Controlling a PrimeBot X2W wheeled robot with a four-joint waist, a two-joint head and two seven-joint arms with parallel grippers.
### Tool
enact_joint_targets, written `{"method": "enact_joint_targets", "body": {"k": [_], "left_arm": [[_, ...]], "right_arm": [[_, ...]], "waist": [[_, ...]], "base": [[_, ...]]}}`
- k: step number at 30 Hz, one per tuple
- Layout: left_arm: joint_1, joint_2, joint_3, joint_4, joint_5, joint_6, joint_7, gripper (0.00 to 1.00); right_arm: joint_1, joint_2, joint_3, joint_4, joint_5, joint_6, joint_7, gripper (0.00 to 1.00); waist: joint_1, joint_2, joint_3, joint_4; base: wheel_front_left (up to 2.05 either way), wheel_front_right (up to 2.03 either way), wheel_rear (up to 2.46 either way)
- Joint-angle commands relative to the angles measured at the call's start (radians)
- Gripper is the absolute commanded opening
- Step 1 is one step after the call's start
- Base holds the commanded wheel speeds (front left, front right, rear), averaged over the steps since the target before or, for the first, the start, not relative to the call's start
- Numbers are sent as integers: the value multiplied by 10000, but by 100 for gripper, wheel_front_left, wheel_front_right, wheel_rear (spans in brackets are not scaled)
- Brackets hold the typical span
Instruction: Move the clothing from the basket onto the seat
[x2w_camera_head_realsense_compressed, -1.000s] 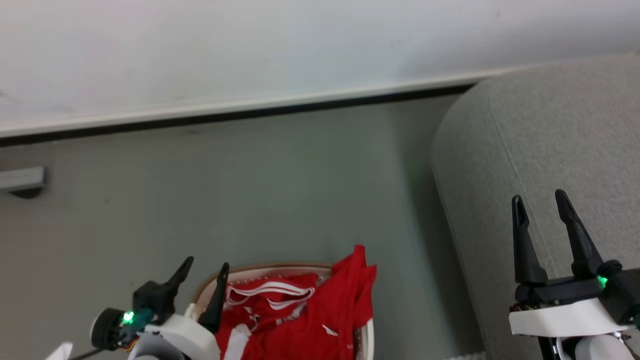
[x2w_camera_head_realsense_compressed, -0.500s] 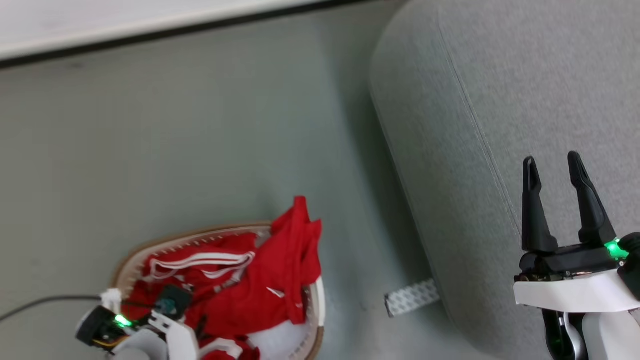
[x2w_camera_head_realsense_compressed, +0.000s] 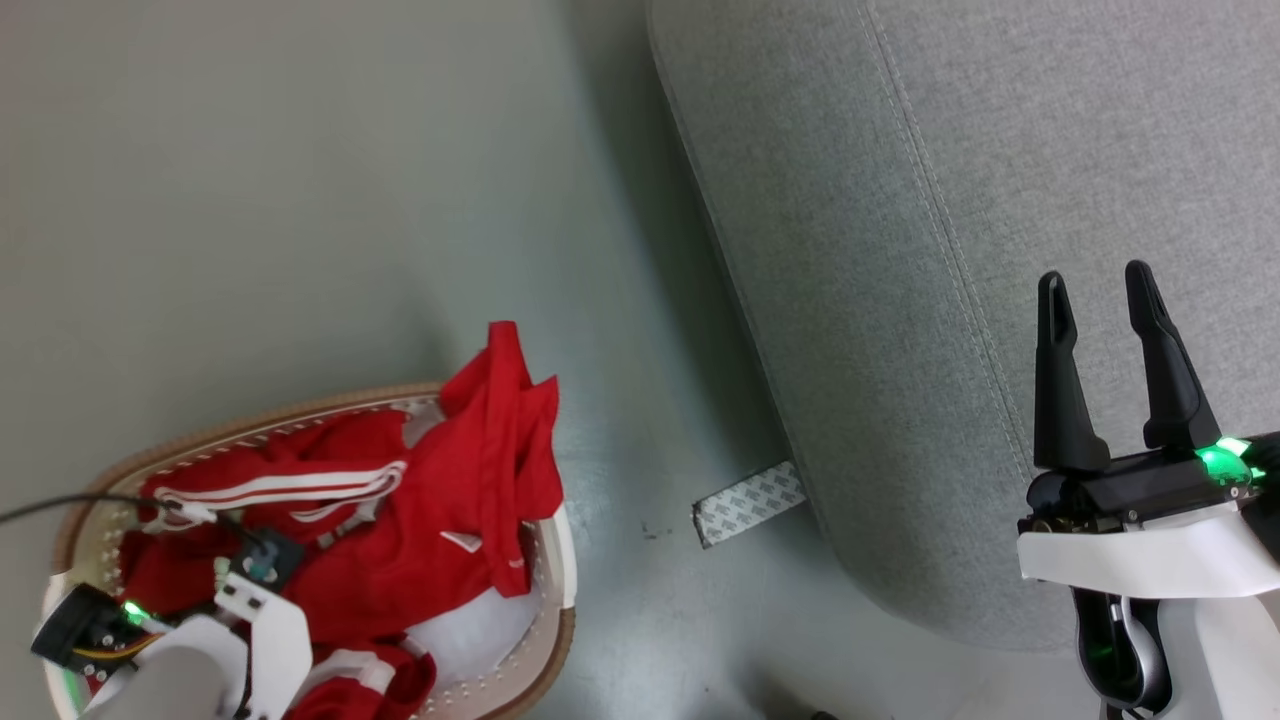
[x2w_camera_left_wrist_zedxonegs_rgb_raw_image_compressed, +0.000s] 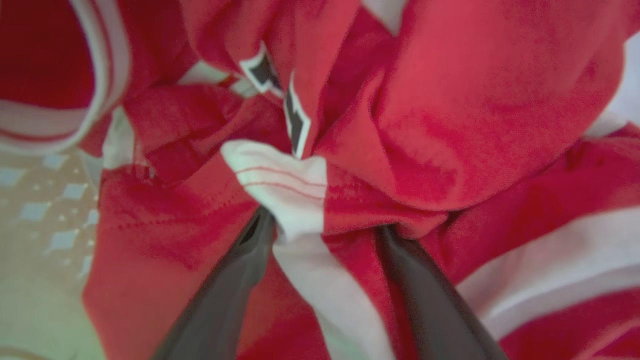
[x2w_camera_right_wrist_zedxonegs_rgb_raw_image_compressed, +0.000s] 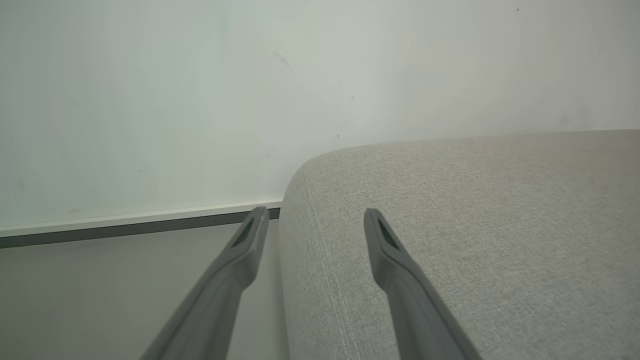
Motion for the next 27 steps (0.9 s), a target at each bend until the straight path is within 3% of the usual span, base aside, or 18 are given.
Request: {"method": "enact_joint_targets", "body": {"k": [1,2,10,19,27], "left_arm": [[13,9,-127,93,-333,-82,-55,46],[-25,23,-202,108,-393,-67,-113,0],[-239,-364,-842,13,-1291,-38,-886,0],[170,-1666,-1155,-227,-2318,-38,-2982,0],[481,-2156,-819,-1233,-3256,-38,-3913,0]], "right_arm": [[-123,10,-3,31,79,30,7,100],[-133,10,-14,50,70,30,7,100],[-206,2,-184,213,-221,30,7,100],[430,-7,-402,573,-1074,30,7,100],[1266,-36,-413,857,-1464,30,5,100]], "waist": [[-1,-1,113,-85],[-1,-1,97,-59],[-1,-1,-784,507],[-1,-1,-3204,1984],[-1,-1,-5117,3169]], "base": [[0,0,0],[0,0,0],[0,0,0],[0,0,0],[0,0,0]]}}
